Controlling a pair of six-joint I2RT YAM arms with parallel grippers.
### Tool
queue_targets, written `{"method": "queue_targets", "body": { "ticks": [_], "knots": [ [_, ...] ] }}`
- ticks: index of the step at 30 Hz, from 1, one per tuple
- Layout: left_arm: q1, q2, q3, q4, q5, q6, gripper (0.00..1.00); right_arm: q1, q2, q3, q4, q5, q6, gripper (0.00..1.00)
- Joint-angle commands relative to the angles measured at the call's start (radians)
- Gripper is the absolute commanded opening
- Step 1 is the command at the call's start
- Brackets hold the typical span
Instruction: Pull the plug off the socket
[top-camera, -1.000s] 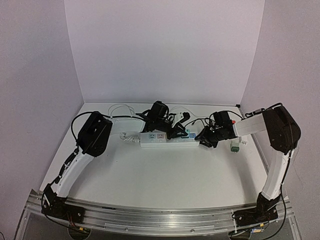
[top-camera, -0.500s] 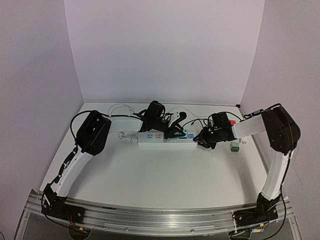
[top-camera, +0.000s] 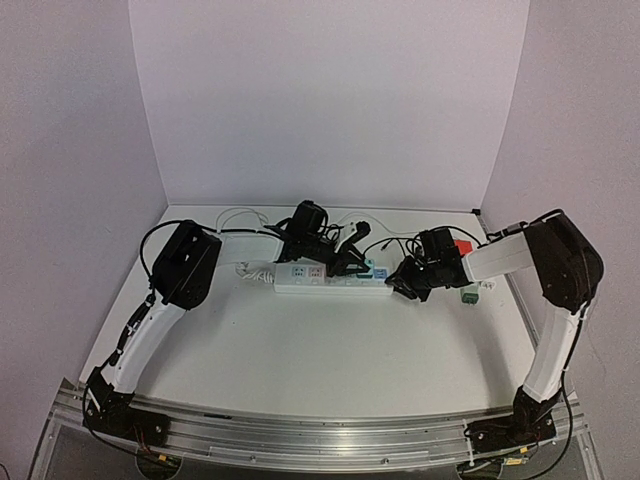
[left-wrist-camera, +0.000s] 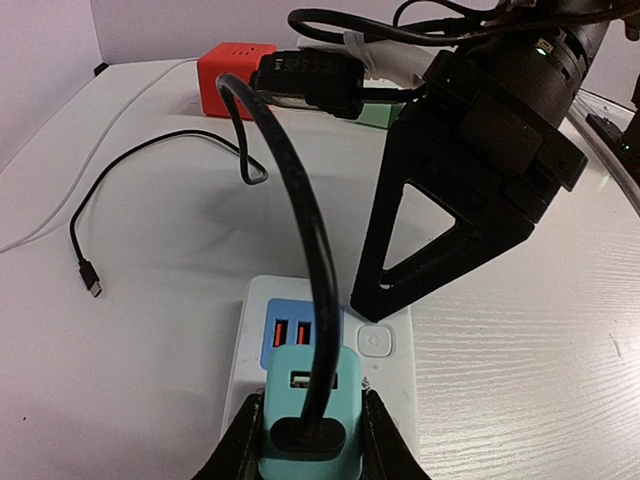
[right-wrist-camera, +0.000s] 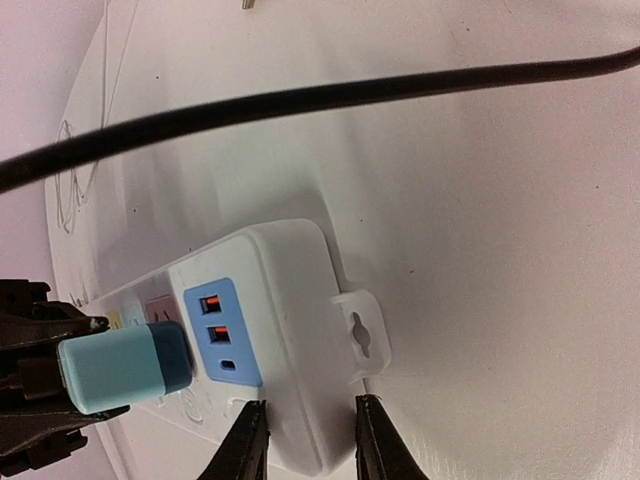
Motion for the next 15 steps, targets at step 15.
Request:
{"method": "queue_targets", "body": {
  "ticks": [15],
  "knots": [
    [0.004,-0.137,0.193,0.117,0.064,-0.141,0.00,0.018,-0.007,0.026,-0.142,0.058,-0.057,0.28]
  ]
}}
